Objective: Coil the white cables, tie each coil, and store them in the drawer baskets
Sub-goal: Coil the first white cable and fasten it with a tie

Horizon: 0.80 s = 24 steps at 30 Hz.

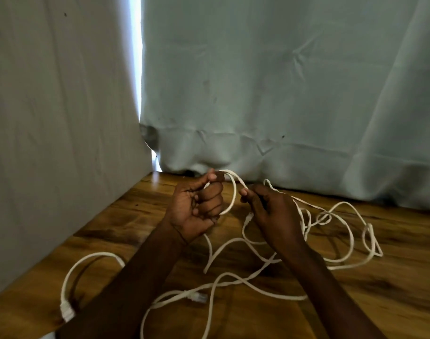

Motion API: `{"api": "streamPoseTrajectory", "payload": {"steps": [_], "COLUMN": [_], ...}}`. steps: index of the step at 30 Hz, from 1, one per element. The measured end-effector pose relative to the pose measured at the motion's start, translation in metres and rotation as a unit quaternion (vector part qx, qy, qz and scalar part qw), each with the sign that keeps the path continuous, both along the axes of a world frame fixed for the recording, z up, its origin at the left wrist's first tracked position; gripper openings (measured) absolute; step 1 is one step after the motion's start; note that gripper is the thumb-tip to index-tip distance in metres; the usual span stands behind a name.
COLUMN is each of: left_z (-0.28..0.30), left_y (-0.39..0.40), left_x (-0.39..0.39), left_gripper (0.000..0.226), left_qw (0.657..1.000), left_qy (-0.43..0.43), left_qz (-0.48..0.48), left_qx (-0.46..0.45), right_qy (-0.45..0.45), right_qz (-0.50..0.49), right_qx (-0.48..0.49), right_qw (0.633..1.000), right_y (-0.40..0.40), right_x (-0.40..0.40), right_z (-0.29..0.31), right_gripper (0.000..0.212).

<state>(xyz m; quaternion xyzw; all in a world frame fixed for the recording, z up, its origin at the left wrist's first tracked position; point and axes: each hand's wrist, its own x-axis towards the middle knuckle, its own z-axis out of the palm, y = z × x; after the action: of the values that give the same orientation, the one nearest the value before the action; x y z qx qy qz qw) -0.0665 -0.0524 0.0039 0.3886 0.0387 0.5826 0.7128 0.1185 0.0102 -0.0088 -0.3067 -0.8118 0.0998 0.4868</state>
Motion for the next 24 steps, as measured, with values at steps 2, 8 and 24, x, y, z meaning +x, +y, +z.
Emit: {"api": "streamPoseTrajectory", "payload": {"steps": [2, 8, 24], "left_z": [-0.001, 0.002, 0.006], "left_y": [0.002, 0.0, 0.011], "left_x": [-0.008, -0.027, -0.009], "left_gripper": [0.02, 0.033, 0.032], "left_qw": [0.997, 0.978, 0.901], "left_qy": [-0.068, -0.184, 0.214], "left_qz": [0.01, 0.096, 0.378], "left_qx": [0.019, -0.016, 0.015], "right_qy": [-0.068, -0.043, -0.095], "right_qz": [-0.022, -0.025, 0.14], "right_qx": [-0.01, -0.033, 0.122], "right_qw": [0.997, 0.998, 0.978], "right_y": [0.002, 0.004, -0.013], "right_x": [-0.001, -0.01, -0.018], "right_z": [-0.004, -0.013, -0.016], "right_gripper": [0.029, 0.026, 0.023]}}
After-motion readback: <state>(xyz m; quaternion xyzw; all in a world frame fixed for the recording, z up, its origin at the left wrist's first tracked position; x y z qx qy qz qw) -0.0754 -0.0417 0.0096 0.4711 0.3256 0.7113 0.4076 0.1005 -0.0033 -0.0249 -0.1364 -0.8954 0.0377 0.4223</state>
